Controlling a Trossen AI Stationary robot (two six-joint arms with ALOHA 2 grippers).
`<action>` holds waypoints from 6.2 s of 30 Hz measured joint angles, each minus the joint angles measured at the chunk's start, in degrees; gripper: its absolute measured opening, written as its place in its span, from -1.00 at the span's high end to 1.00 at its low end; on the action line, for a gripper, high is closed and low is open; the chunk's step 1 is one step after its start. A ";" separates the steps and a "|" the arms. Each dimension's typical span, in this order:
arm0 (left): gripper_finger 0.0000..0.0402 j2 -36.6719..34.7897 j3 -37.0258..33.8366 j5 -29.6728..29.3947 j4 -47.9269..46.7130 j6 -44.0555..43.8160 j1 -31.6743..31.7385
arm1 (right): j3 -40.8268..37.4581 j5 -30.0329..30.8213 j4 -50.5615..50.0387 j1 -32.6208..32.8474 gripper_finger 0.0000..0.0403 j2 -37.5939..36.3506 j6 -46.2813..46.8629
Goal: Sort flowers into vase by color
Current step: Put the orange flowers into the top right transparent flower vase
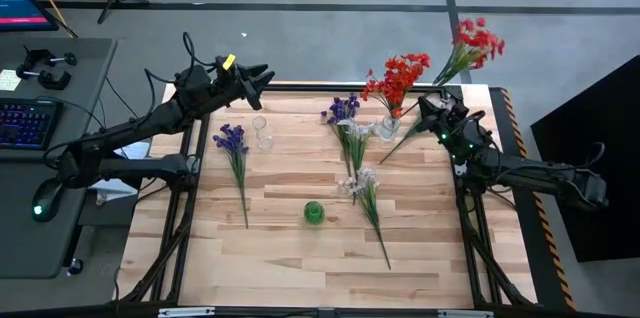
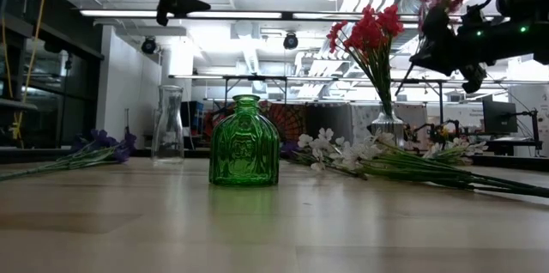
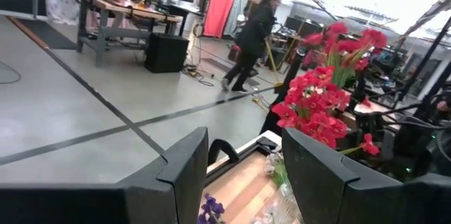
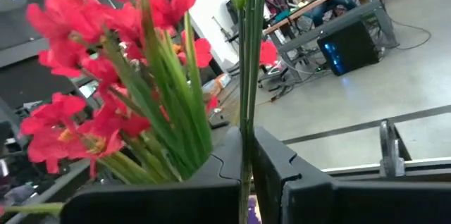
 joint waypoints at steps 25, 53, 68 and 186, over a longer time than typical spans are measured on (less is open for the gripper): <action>0.15 0.00 0.00 -4.16 0.02 0.00 0.00 | 0.02 -0.74 7.43 0.52 1.00 5.71 -5.20; 0.15 0.00 0.00 -7.06 0.04 1.46 -0.02 | 9.22 -2.84 -1.35 0.52 1.00 12.74 -17.53; 0.15 0.00 0.00 -7.44 0.04 1.46 -0.02 | 9.70 -1.06 -3.57 0.52 1.00 13.18 -17.62; 0.15 -0.02 0.00 -8.80 0.07 2.88 -0.01 | 11.69 -18.81 -21.28 -3.63 0.25 5.58 -12.59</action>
